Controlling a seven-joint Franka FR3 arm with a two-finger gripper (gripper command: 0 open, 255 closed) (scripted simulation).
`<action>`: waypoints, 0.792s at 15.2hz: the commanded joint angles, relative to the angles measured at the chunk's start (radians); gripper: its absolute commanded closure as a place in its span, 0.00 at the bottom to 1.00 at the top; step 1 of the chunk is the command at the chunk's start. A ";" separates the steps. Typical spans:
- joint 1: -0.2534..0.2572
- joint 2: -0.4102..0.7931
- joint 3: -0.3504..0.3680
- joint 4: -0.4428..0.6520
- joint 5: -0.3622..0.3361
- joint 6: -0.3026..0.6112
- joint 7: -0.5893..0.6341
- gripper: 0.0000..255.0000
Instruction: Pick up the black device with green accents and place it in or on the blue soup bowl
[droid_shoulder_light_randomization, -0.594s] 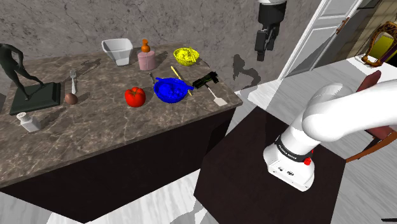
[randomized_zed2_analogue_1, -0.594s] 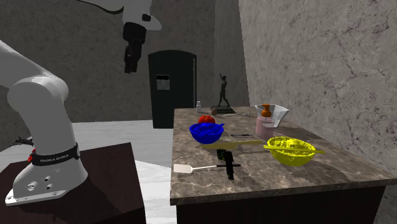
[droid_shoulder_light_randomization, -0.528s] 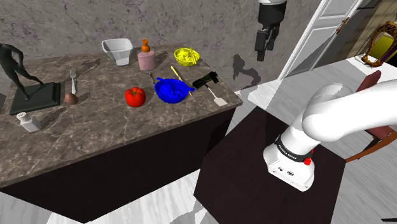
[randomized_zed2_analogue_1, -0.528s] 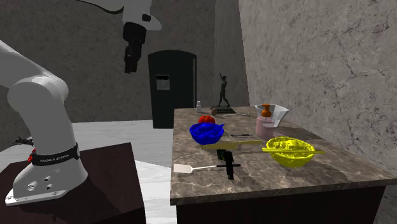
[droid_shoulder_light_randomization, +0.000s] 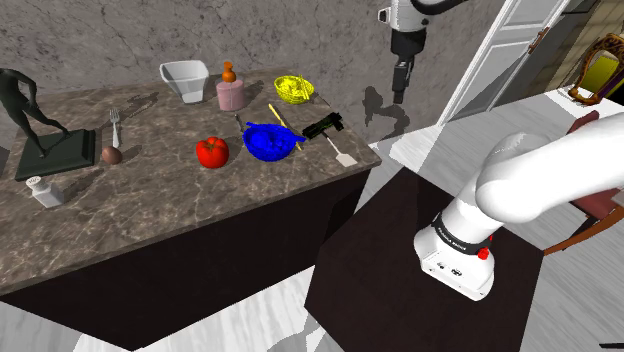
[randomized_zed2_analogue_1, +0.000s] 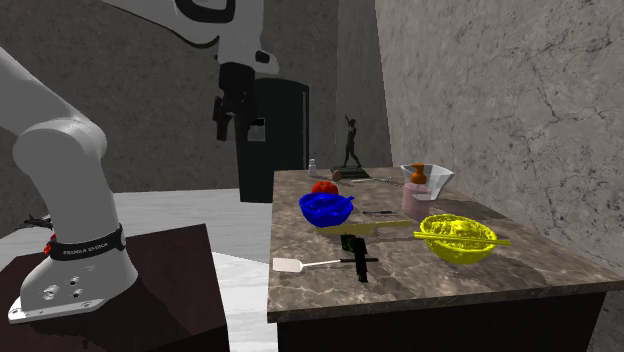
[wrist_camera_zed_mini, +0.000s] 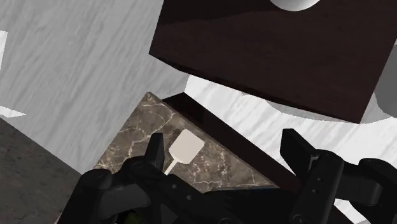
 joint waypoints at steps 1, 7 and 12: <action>0.004 0.048 -0.038 -0.004 -0.029 0.067 -0.078 0.00; 0.025 0.237 -0.134 0.022 -0.075 0.273 -0.288 0.00; 0.046 0.424 -0.194 0.081 -0.066 0.433 -0.467 0.00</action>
